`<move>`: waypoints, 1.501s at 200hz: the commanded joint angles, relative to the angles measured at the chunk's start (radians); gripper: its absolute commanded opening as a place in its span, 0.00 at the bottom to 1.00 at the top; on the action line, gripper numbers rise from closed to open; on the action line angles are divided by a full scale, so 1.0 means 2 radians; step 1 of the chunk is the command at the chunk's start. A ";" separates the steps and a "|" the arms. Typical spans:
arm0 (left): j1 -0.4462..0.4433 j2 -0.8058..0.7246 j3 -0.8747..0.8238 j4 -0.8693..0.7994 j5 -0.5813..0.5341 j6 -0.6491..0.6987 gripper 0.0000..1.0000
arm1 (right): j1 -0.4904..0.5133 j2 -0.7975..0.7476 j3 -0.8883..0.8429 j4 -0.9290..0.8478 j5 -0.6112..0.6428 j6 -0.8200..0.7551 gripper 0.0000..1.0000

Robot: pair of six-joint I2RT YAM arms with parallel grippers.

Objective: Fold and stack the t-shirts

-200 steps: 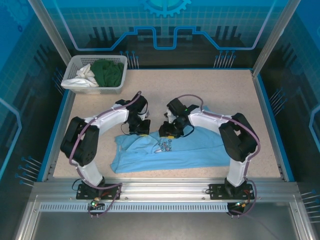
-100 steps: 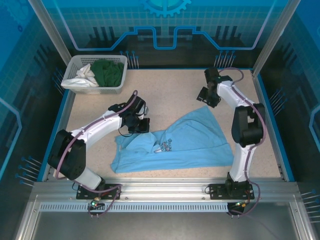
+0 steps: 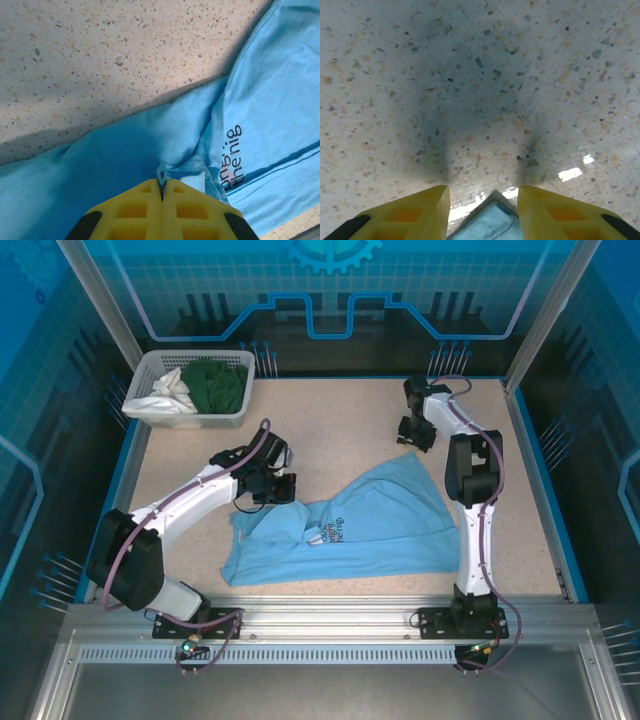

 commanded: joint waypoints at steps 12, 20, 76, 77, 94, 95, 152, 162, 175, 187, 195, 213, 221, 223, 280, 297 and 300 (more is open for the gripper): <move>-0.003 -0.023 -0.010 0.002 -0.014 -0.006 0.00 | 0.002 0.008 0.001 -0.021 0.011 -0.011 0.38; -0.004 -0.022 -0.010 0.002 -0.015 -0.004 0.00 | 0.004 0.008 -0.002 -0.020 0.012 -0.012 0.37; -0.004 -0.018 -0.004 0.001 -0.029 -0.001 0.00 | 0.005 -0.003 -0.031 -0.004 0.005 -0.010 0.21; -0.003 -0.018 -0.004 0.001 -0.029 -0.002 0.00 | 0.005 -0.003 -0.031 -0.004 0.005 -0.011 0.21; -0.003 -0.015 0.000 0.000 -0.036 -0.003 0.00 | 0.006 -0.001 -0.032 -0.004 0.006 -0.013 0.14; -0.003 -0.015 0.001 0.000 -0.037 -0.003 0.00 | 0.006 -0.001 -0.032 -0.005 0.006 -0.013 0.14; 0.004 -0.002 0.044 -0.006 -0.065 0.008 0.00 | -0.004 -0.009 -0.029 -0.003 0.003 -0.020 0.00; 0.007 0.005 0.055 -0.005 -0.067 0.009 0.00 | -0.009 -0.026 -0.035 0.001 -0.004 -0.019 0.00; 0.012 0.015 0.071 -0.004 -0.068 0.012 0.00 | -0.018 -0.040 -0.045 0.009 -0.013 -0.015 0.00; 0.017 0.024 0.085 -0.004 -0.070 0.014 0.00 | -0.028 -0.054 -0.056 0.017 -0.021 -0.013 0.00; 0.020 0.029 0.095 -0.004 -0.073 0.015 0.00 | -0.032 -0.061 -0.060 0.019 -0.020 -0.013 0.00; 0.030 0.042 0.117 0.000 -0.076 0.025 0.00 | -0.040 -0.074 -0.065 0.017 -0.014 -0.019 0.00; 0.034 0.050 0.129 0.001 -0.079 0.028 0.00 | -0.045 -0.078 -0.065 0.015 -0.016 -0.019 0.00; 0.035 0.052 0.133 0.001 -0.079 0.028 0.00 | -0.046 -0.080 -0.066 0.014 -0.016 -0.019 0.00; 0.063 0.152 0.251 0.054 -0.073 0.024 0.00 | -0.103 -0.117 -0.091 0.025 -0.040 -0.021 0.00; 0.068 0.206 0.304 0.059 -0.077 0.027 0.00 | -0.123 -0.123 -0.090 0.025 -0.042 -0.023 0.00; 0.070 0.216 0.312 0.060 -0.076 0.027 0.00 | -0.127 -0.123 -0.089 0.025 -0.042 -0.023 0.00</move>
